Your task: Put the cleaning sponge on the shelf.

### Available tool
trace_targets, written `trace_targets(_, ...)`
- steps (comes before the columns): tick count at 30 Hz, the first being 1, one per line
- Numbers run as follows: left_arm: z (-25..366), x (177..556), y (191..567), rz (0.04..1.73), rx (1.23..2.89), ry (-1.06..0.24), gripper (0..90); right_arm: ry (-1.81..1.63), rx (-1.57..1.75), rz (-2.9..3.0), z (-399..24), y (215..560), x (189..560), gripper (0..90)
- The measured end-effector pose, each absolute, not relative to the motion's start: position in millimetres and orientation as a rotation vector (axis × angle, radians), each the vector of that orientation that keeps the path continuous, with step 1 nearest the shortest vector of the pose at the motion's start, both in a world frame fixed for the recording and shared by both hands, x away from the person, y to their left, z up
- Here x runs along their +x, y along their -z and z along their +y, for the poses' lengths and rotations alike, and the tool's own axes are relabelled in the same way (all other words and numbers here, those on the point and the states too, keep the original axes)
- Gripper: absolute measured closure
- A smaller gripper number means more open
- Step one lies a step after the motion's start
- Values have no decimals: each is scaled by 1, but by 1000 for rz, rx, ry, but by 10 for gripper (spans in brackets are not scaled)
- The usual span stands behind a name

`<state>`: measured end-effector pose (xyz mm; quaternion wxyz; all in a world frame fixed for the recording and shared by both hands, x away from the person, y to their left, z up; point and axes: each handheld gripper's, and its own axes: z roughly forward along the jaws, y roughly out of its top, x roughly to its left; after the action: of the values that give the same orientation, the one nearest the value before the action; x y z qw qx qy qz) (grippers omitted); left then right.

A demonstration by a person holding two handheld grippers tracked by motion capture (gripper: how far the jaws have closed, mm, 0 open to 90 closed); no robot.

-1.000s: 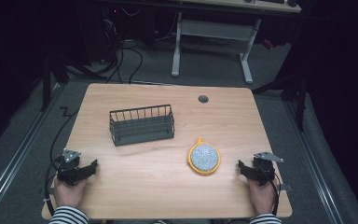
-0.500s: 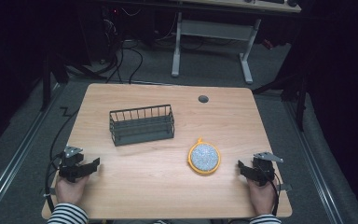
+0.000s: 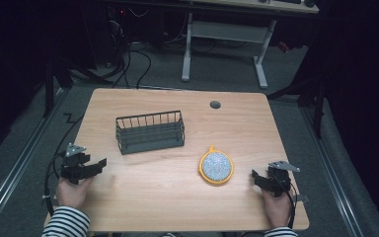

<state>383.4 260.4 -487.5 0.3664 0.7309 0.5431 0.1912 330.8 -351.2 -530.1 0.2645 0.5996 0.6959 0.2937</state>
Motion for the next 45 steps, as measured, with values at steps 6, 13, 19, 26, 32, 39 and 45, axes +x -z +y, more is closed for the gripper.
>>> trace_targets(6, 256, 396, 465, 1360, 1882, -511, 304, -793, 1620, 1881, -351, 530, 331, 311)
trace_targets(13, 249, 408, 441, 1326, 1861, -499, 303, -794, 1619, 1883, -351, 530, 331, 311)
trace_targets(19, 243, 422, 423, 1292, 1868, -481, 307, -794, 1620, 1883, -351, 530, 331, 310)
trace_targets(26, 230, 442, 417, 1285, 1924, -474, 303, -795, 1620, 1883, -351, 530, 331, 310)
trace_targets(32, 218, 466, 421, 1294, 1972, -463, 323, -795, 1620, 1883, -351, 530, 331, 310)
trace_targets(39, 206, 481, 430, 1297, 2034, -444, 362, -795, 1620, 1883, -351, 530, 331, 310)
trace_targets(45, 201, 481, 435, 1283, 2072, -441, 428, -795, 1620, 1883, -351, 530, 331, 310)
